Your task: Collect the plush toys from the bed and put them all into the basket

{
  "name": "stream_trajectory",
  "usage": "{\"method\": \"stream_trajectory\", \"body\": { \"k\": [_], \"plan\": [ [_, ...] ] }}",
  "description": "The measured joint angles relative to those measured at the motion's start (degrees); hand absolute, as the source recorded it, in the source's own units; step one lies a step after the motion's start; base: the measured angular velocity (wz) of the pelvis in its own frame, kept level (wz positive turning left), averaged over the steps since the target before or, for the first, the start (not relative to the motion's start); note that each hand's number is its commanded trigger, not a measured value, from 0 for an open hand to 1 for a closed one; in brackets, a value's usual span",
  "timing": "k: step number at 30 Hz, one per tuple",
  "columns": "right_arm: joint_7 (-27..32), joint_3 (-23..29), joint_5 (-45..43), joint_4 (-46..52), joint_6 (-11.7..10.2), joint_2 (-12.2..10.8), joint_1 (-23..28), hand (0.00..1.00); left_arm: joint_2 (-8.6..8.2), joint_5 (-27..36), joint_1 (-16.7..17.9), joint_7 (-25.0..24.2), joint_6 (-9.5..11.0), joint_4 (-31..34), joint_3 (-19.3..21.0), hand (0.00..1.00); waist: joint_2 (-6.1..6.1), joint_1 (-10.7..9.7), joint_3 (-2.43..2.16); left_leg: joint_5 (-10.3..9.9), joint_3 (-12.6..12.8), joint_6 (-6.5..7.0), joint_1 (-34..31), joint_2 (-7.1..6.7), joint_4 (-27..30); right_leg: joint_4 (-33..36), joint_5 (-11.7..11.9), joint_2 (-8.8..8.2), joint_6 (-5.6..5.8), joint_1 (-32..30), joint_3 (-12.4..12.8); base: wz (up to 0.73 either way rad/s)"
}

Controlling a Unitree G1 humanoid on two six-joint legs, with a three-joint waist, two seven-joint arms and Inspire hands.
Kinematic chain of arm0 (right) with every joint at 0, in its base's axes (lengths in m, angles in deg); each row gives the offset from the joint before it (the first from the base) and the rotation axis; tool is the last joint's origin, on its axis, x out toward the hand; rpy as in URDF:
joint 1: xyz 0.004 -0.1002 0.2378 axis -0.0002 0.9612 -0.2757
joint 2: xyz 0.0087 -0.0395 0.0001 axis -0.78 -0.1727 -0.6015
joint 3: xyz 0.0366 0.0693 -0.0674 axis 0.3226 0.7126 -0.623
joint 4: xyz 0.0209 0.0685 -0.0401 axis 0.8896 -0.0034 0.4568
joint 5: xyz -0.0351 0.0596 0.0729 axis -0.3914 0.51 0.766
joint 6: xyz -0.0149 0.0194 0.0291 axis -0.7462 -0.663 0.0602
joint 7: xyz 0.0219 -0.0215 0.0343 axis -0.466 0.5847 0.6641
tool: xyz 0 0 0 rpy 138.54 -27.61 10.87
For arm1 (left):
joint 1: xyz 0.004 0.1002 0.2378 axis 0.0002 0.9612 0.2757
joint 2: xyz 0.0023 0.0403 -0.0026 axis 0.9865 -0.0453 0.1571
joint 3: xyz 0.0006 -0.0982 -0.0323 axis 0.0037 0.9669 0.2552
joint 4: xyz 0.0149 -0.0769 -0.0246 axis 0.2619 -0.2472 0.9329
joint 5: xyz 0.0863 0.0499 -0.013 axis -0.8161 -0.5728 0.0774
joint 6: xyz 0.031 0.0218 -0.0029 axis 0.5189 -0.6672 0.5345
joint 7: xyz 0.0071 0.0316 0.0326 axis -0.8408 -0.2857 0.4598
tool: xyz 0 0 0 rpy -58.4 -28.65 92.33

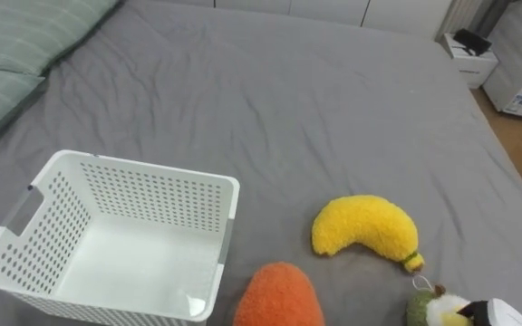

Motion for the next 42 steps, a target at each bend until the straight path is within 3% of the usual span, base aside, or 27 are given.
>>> {"method": "stream_trajectory", "body": {
  "k": [8, 9, 12, 17, 19, 24, 31, 42],
  "plan": [
    [1.2, 0.2, 5.0, -0.8, -0.8, -0.4, -0.1, 1.0, 0.16, -0.2, -0.3, -0.6, 0.4, -0.1, 0.2, 0.0, -1.06, 0.0, 0.33, 0.0, -0.5, 0.0, -0.1, -0.16, -0.1, -0.2, -0.3, -0.07, 0.06, 0.5, 0.0, 0.03],
    [1.0, 0.3, 5.5, -0.3, -0.8, -0.4, -0.5, 1.0, 0.32, -0.2, -0.3, -1.1, 0.4, -0.1, 0.4, 0.0, -1.19, 0.0, 0.21, 0.0, -0.5, 0.0, -0.1, -0.17, -0.1, -0.2, -0.3, -0.09, 0.05, 0.5, 0.0, 0.0],
    [0.5, 1.5, 7.1, 1.5, -1.1, -0.3, -1.3, 1.0, 0.77, -0.1, -0.5, -1.6, 0.8, -0.1, 0.6, 0.0, -1.32, -0.3, 0.5, 0.0, -0.6, 0.01, -0.1, -0.24, -0.1, -0.2, -0.3, -0.12, 0.06, 0.5, 0.0, 0.0],
    [-0.2, 4.3, 9.2, 16.4, -2.0, 0.4, -1.4, 1.0, 0.84, -0.1, -0.4, -1.7, 1.0, -0.9, 0.7, 0.0, -0.76, -2.0, 0.65, 0.0, -0.5, 0.07, -0.1, -0.4, -0.3, 0.0, -0.3, -0.15, 0.14, 0.1, 0.5, -0.04],
    [-0.1, 4.8, 9.3, 24.2, -2.5, 1.9, -1.8, 1.0, 0.86, -0.1, -0.6, -1.7, 1.0, -1.3, 0.7, 0.0, -0.67, -2.8, 0.62, 0.1, -0.4, 0.06, -0.2, -0.38, -0.4, 0.0, -0.3, -0.13, 0.15, -0.1, 0.5, 0.0],
    [0.3, 6.0, 10.0, 35.4, -2.7, 3.2, -3.8, 1.0, 0.83, -0.7, -0.7, -1.7, 1.0, -1.2, 0.7, 0.0, -0.56, -3.3, 0.55, 0.1, -0.4, 0.06, -0.5, -0.33, -0.2, 0.1, -0.3, -0.12, 0.14, -0.4, 0.5, 0.01],
    [-2.1, 3.1, 13.0, 49.6, -2.6, 3.2, -4.1, 1.0, 0.83, 0.0, -1.1, -1.3, 1.0, -1.5, 0.0, 0.0, -0.39, -2.8, 0.28, 0.1, -0.4, 0.05, -0.1, -0.29, -0.2, 0.1, -0.3, -0.1, 0.14, 0.0, 0.6, 0.01],
    [-9.8, -2.5, 16.4, 56.5, -1.8, 3.4, -11.7, 1.0, 0.37, -0.1, -1.5, -1.3, 2.0, -1.4, -0.9, 0.0, -0.18, 0.1, 0.11, 0.1, -1.1, 0.1, -0.5, -0.35, -0.2, 0.4, -0.3, -0.48, 0.14, 0.1, -1.4, 0.05]
  ]
}}
